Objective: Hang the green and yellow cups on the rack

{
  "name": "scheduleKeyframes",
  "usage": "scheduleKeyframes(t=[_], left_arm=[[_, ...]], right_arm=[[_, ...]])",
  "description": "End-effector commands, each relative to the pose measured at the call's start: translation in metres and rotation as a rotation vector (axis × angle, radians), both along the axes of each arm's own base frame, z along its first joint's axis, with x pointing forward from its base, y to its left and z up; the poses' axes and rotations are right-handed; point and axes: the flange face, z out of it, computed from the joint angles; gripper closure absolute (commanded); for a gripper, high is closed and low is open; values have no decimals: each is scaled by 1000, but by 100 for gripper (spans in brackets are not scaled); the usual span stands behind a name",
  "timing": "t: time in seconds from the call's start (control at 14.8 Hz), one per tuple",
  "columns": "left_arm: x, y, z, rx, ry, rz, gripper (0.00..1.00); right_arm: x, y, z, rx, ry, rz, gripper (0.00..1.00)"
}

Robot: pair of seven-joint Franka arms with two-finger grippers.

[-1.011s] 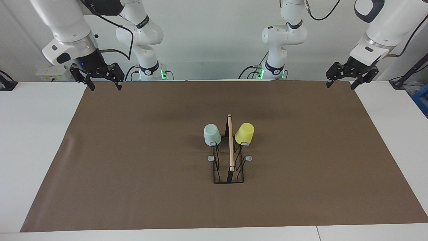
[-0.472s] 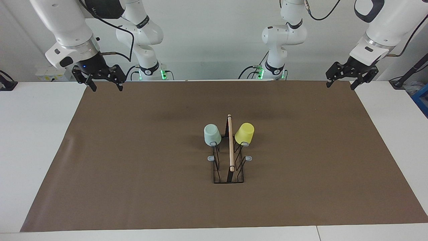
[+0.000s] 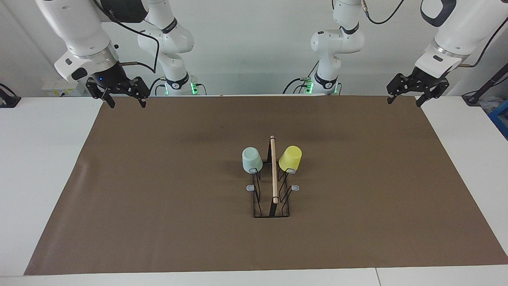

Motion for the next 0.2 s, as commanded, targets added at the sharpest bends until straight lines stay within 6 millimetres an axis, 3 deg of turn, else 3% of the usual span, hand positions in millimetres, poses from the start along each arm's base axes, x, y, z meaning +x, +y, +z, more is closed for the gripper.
scheduleKeyframes(t=[0.0, 0.13], left_arm=[[-9, 2, 1, -9, -8, -3, 0], [-9, 2, 0, -9, -7, -1, 0]], right_arm=[[-9, -5, -2, -7, 10, -10, 0], [-10, -6, -2, -6, 11, -17, 0]])
